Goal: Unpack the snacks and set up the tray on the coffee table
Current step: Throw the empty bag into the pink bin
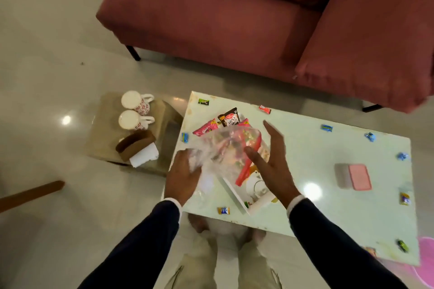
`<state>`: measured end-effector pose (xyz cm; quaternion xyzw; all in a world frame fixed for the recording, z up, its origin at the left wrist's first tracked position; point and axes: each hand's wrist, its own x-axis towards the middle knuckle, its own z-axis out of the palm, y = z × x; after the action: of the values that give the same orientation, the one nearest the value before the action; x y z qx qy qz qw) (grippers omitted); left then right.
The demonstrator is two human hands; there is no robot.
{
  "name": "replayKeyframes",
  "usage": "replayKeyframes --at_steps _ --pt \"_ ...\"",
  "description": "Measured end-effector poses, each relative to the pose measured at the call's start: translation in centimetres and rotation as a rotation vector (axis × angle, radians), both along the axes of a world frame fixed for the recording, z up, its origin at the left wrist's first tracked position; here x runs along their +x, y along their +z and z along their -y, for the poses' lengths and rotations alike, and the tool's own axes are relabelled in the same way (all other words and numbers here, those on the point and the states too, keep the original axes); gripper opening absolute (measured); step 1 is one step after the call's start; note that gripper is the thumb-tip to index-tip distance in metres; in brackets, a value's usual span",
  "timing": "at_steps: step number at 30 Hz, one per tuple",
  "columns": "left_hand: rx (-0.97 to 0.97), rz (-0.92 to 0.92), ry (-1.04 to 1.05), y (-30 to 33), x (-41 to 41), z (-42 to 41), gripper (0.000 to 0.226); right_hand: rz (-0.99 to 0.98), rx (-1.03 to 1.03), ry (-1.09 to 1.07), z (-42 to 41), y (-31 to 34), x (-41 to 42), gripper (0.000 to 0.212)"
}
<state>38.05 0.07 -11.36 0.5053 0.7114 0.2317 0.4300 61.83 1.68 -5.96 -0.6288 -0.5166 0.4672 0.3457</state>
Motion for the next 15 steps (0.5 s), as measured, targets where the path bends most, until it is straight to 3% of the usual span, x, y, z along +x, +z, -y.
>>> replayKeyframes --at_steps 3,5,7,10,15 --pt "0.01 -0.048 -0.262 3.2 2.0 0.4 0.044 0.532 0.325 0.181 2.1 4.7 0.4 0.1" --pt "0.012 0.074 -0.389 5.8 3.9 0.6 0.044 0.703 0.195 0.426 3.6 6.3 1.2 0.114" --pt "-0.015 0.271 -0.446 8.2 5.8 0.8 0.041 0.596 -0.011 0.485 5.2 6.8 2.1 0.12" --pt "-0.009 0.408 -0.495 10.7 8.4 1.2 0.044 0.367 -0.126 0.24 7.9 8.0 4.5 0.089" --pt "-0.01 0.336 -0.618 12.7 12.5 3.7 0.075 0.716 -0.193 0.134 14.4 8.5 11.9 0.042"
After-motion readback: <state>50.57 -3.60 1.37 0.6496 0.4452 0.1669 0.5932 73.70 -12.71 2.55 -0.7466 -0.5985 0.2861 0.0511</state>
